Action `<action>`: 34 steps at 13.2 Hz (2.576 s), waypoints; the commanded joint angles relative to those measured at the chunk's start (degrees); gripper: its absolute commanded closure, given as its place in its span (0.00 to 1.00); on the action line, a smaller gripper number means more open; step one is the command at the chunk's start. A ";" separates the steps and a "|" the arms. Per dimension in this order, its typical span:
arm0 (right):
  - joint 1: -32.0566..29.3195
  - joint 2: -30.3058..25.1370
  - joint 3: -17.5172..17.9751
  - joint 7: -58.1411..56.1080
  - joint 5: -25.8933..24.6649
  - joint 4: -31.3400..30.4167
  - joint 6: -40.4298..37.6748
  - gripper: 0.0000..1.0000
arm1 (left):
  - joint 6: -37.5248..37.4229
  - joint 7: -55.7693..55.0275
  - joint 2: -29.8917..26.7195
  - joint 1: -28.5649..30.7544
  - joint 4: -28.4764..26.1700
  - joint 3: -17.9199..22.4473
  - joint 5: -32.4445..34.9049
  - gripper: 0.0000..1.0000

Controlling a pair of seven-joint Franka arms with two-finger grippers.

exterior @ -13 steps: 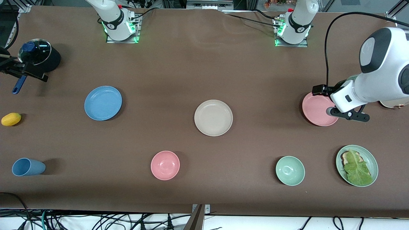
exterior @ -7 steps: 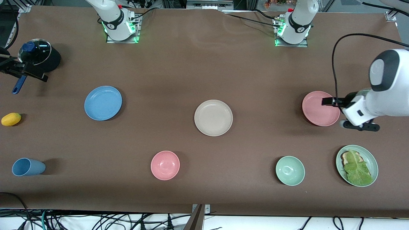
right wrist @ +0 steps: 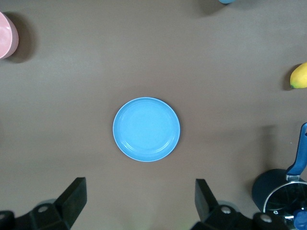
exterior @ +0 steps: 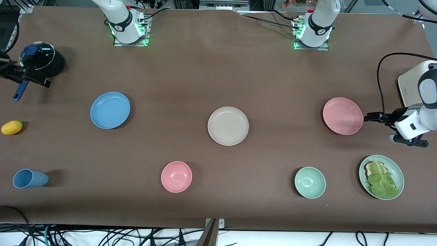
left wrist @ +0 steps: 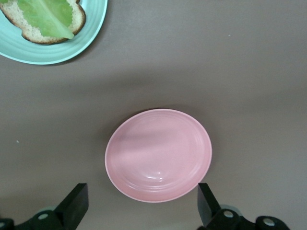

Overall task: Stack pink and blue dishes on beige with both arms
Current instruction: 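Lower the left gripper to the pink plate rim and grasp it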

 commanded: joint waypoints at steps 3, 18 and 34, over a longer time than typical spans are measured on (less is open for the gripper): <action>-0.11 -0.46 -0.02 0.30 -0.37 -0.02 -0.29 0.00 | 6.77 9.58 3.18 6.14 -3.65 -0.57 -4.79 0.00; -0.11 -0.37 -0.02 0.30 -0.28 -0.02 -0.20 0.00 | 22.75 15.92 1.79 10.19 -20.07 -0.57 -10.16 0.00; -0.11 -0.37 -0.02 0.30 -0.28 -0.02 -0.11 0.00 | 30.24 17.24 1.43 11.60 -27.29 -0.84 -14.82 0.64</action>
